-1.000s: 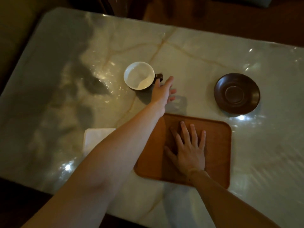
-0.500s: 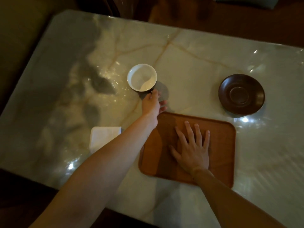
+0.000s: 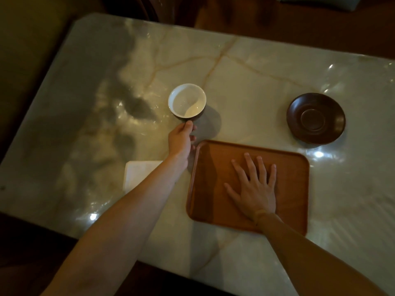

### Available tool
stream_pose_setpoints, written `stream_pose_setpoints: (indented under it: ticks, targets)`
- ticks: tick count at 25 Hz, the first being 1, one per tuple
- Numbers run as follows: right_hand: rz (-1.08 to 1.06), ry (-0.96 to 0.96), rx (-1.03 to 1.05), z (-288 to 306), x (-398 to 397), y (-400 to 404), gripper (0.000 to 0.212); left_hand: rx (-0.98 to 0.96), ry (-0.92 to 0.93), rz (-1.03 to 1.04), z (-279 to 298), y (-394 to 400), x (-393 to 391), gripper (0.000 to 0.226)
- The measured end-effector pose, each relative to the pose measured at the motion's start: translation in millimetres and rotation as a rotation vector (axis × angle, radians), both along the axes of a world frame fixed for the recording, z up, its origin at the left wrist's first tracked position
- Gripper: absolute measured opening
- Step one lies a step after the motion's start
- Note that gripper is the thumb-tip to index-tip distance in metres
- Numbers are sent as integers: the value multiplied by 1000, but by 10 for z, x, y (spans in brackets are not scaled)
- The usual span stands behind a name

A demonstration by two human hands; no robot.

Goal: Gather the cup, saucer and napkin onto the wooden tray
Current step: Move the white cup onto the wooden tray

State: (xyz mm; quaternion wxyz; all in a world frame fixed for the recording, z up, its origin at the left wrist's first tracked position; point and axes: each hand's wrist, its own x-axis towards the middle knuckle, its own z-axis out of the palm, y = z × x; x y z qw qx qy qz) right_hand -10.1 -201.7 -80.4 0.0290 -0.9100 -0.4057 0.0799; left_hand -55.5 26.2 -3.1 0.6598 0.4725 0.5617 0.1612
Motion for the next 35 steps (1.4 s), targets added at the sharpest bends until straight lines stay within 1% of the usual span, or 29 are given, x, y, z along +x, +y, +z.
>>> stream_pose_setpoints:
  ticks: [3, 7, 13, 19, 23, 28, 35]
  targets:
    - [3, -4, 8, 3, -10, -1, 71, 34, -41, -27, 59, -70, -67, 19]
    - [10, 1, -2, 7, -1, -7, 70, 94, -112, -112, 133, -254, -195, 20]
    - [11, 25, -5, 30, -1, -19, 66, 99, -160, -223, 131, -663, -420, 22]
    - [10, 33, 6, 43, -3, -22, 70, 25, -108, -209, 25, -1006, -638, 21]
    - [-4, 26, 27, 20, -3, -23, 70, 46, -65, -210, -54, -1158, -685, 22]
    - [4, -8, 58, -14, 6, -30, 53, 33, -33, -161, -117, -1322, -596, 22]
    - [0, -19, 71, -33, 2, -35, 48, 61, -11, -144, -188, -1438, -586, 22]
